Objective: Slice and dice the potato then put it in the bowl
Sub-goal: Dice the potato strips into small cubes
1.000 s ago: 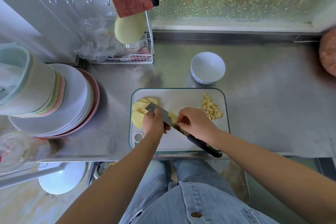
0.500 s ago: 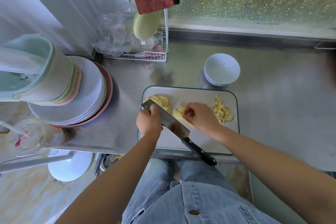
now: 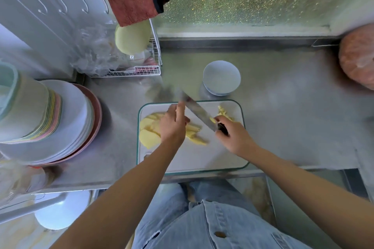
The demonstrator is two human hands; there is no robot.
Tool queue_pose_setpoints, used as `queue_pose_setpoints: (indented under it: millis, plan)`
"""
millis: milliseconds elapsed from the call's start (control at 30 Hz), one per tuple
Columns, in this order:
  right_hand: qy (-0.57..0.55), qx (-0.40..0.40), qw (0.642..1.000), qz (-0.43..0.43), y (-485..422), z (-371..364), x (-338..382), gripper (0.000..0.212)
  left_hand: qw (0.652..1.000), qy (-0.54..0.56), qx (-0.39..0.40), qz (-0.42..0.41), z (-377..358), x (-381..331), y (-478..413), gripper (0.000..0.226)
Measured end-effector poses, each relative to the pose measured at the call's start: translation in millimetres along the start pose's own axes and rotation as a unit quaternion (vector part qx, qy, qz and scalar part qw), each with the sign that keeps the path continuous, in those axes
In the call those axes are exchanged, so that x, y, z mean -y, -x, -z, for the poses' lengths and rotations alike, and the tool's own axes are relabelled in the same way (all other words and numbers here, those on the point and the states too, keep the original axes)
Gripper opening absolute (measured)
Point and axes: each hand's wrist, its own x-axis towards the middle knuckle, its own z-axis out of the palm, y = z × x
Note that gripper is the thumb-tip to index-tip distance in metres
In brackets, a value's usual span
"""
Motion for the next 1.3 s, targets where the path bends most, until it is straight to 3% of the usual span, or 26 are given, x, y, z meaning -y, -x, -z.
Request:
queue_pose_setpoints:
  millis: [67,133,200,233,300,633,733,867,1033,1167,1300]
  plan:
    - [-0.029,-0.039,0.998,-0.031,5.7,7.0,-7.3,0.021,0.964,-0.221,0.055,-0.136,-0.5,13.3,-6.6,0.029]
    - [-0.046,-0.05,0.996,-0.06,10.7,10.8,-14.1,0.034,0.869,-0.408,0.142,-0.242,-2.1,25.8,-11.5,0.052]
    - [-0.057,-0.04,0.994,-0.087,15.2,10.7,-19.9,0.023,0.796,-0.505,0.194,-0.27,-5.7,35.1,-10.5,0.067]
    - [-0.058,-0.037,0.993,-0.094,17.2,9.4,-22.6,0.014,0.779,-0.528,0.195,-0.276,-7.9,39.4,-9.3,0.068]
    - [-0.064,-0.035,0.992,-0.106,20.5,5.6,-25.6,0.014,0.761,-0.554,0.174,-0.29,-12.3,45.8,-8.5,0.065]
    - [-0.078,-0.036,0.988,-0.127,21.8,-0.8,-26.0,0.02,0.799,-0.533,0.107,-0.256,-30.6,44.9,-8.8,0.043]
    - [-0.068,-0.039,0.99,-0.118,18.2,-0.2,-25.3,0.016,0.791,-0.529,0.117,-0.284,-30.9,47.7,-8.1,0.043]
    - [-0.067,-0.016,0.99,-0.123,19.4,-3.5,-24.1,0.02,0.817,-0.485,0.11,-0.293,-16.5,53.5,-8.2,0.041]
    - [-0.077,-0.022,0.988,-0.133,22.5,-8.7,-22.9,0.023,0.82,-0.467,0.111,-0.312,-16.7,49.8,-1.3,0.039]
    - [-0.081,-0.025,0.987,-0.137,24.0,-7.4,-22.0,0.02,0.798,-0.498,0.111,-0.32,-29.8,42.5,3.6,0.021]
    - [-0.072,-0.027,0.988,-0.136,26.6,-7.6,-23.4,0.019,0.764,-0.529,0.122,-0.349,-33.8,44.8,2.7,0.021]
